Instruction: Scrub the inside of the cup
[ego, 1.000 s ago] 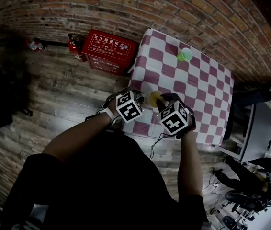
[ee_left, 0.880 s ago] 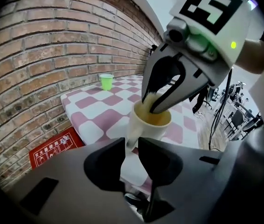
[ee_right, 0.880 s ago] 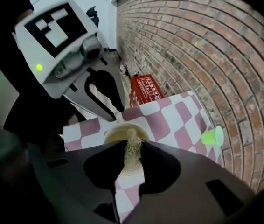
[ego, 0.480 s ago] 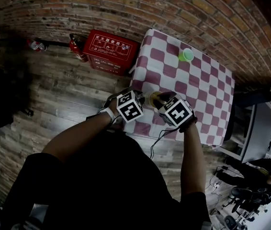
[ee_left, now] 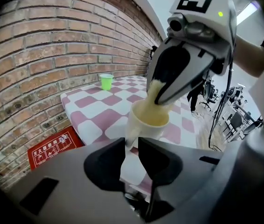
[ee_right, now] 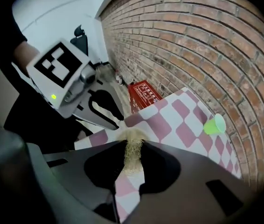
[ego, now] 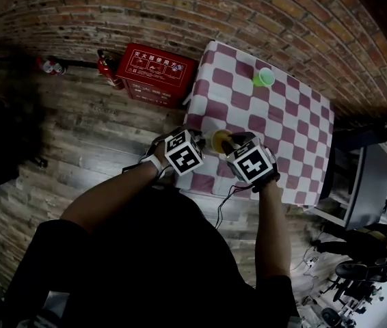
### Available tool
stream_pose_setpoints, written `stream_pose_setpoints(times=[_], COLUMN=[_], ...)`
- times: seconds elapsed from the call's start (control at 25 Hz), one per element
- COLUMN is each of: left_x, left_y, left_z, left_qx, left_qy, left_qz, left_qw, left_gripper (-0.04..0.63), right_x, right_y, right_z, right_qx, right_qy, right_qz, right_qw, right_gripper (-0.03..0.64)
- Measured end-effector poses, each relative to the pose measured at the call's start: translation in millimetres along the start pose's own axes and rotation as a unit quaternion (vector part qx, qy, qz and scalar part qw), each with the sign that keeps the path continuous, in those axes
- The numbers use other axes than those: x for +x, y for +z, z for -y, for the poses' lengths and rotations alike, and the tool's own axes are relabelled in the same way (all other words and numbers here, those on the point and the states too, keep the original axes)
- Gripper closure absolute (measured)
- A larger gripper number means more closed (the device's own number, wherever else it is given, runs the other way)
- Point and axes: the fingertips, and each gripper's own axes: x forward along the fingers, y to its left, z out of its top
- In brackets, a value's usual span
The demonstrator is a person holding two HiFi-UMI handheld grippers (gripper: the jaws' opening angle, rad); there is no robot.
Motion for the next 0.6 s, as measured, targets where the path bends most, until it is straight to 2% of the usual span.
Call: stream_pose_setpoints(times=[0.12, 0.2, 0.36, 0.48, 0.6], left_x=[0, 0, -1, -2, -2], left_y=[0, 1, 1, 1, 1], left_z=[1, 0, 0, 0, 1], left_qx=[-0.001, -0.002, -0.005, -0.010, -0.012], left_qy=[0.001, 0.005, 0.007, 0.007, 0.007], left_qz=[-0.002, 0.000, 0.004, 0.004, 0.003], left_qw=[1.0000, 1.0000, 1.0000, 0.9999, 0.9999], left_gripper=[0.498, 0.497, 0.499, 0.497, 0.498], right_x=[32, 47, 54, 48, 44], right_y=[-8, -10, -9, -8, -6], right_z=[4, 3, 1, -6, -14], right_qx=[-0.048, -0.057, -0.022, 0.029, 0.053], right_qy=[-0.053, -0.061, -0.042, 0.002, 0.039], right_qz=[-0.033, -0.040, -0.027, -0.020, -0.019], right_qw=[0.997, 0.996, 0.999, 0.999, 0.998], right_gripper=[0.525, 0.525, 0.525, 0.525, 0.525])
